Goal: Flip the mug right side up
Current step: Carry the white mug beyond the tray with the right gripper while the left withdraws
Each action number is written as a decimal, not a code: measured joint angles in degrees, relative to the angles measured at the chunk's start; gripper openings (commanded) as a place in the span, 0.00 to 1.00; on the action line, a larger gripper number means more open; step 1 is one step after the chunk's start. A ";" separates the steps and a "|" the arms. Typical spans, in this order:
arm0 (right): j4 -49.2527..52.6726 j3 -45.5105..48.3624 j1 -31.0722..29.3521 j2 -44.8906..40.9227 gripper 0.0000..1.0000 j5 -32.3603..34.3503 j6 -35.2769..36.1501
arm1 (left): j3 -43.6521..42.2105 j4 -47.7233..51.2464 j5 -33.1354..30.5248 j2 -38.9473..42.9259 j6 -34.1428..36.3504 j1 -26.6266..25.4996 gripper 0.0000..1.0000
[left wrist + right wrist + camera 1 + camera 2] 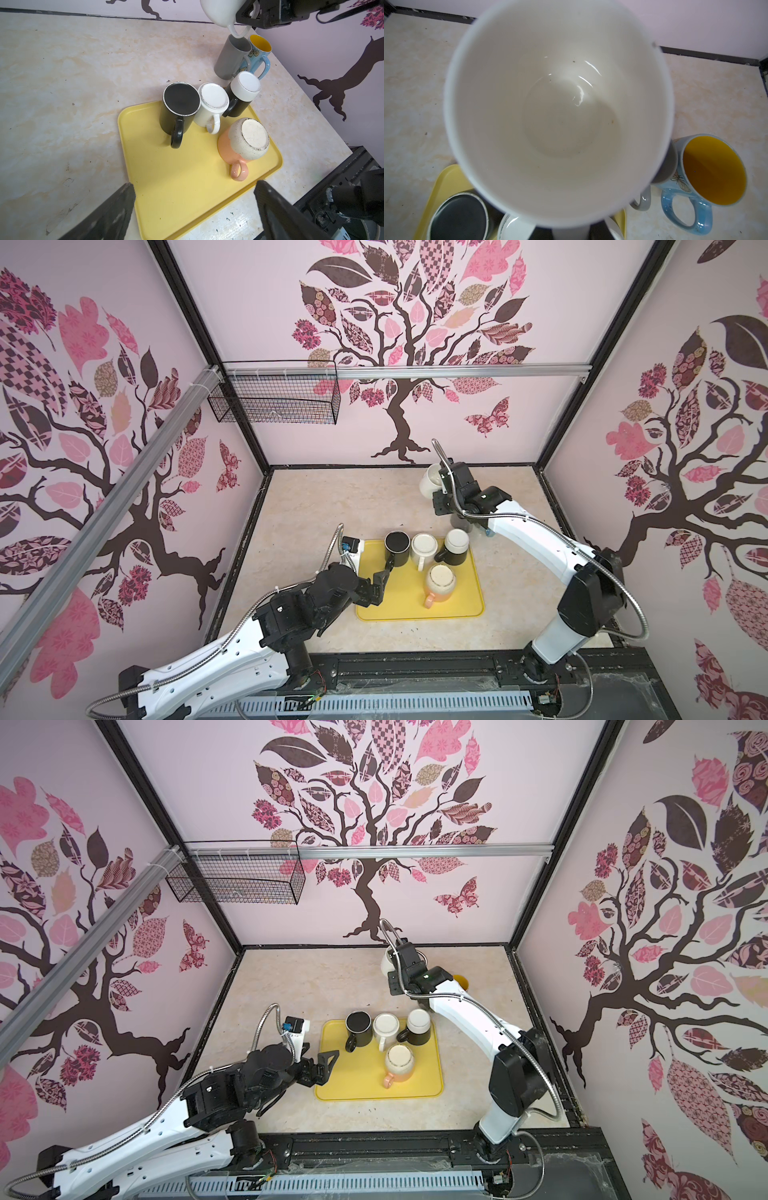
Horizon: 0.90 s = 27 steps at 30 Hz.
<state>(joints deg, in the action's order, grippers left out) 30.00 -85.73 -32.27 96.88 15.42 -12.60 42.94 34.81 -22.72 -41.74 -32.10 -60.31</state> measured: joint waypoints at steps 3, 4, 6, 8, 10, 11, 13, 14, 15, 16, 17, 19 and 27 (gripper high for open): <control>0.90 -0.68 0.20 2.64 0.00 0.00 0.02 | 0.00 0.00 0.13 0.00 0.00 0.00 0.93; 1.16 -0.70 0.20 3.52 0.00 -0.07 0.09 | 0.00 0.00 0.20 -0.02 0.00 0.00 0.93; 1.84 -0.94 0.28 5.22 0.00 -0.17 0.22 | 0.00 0.00 0.31 -0.02 0.00 0.00 0.93; 2.05 -1.36 0.50 7.34 0.00 -0.17 0.31 | 0.00 0.02 0.28 -0.02 0.00 0.00 0.93; 2.01 -1.44 0.63 9.01 0.00 -0.13 0.46 | 0.00 0.02 0.26 -0.04 -0.04 0.02 0.93; 2.01 -1.44 0.76 9.79 0.00 -0.07 0.46 | 0.00 0.02 0.24 -0.04 -0.07 0.02 0.93; 1.97 -1.44 1.11 11.13 0.00 -0.07 0.44 | 0.00 0.00 0.24 -0.04 -0.20 0.15 0.92; 1.97 -1.44 1.36 11.67 0.00 -0.04 0.44 | 0.00 0.00 0.24 -0.09 -0.31 0.26 0.93; 1.99 -1.44 1.60 12.13 0.00 -0.07 0.44 | 0.00 0.00 0.24 -0.15 -0.39 0.35 0.93; 1.95 -1.44 1.84 12.41 0.00 -0.07 0.42 | 0.00 -0.02 0.24 -0.31 -0.48 0.37 0.93; 1.90 -1.44 2.10 12.59 0.00 -0.11 0.44 | -0.02 -0.02 0.26 -0.46 -0.52 0.44 0.93; 1.81 -1.44 2.56 12.72 0.00 -0.17 0.42 | -0.26 -0.22 0.31 -0.70 -0.66 0.46 0.93; 0.09 -1.44 4.07 15.02 0.00 -0.74 0.42 | -0.85 -0.85 0.50 -1.29 -0.81 0.66 0.93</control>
<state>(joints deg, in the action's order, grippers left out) 30.09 -87.18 -28.21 111.90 14.68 -12.19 42.09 33.95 -22.22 -43.03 -32.91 -59.66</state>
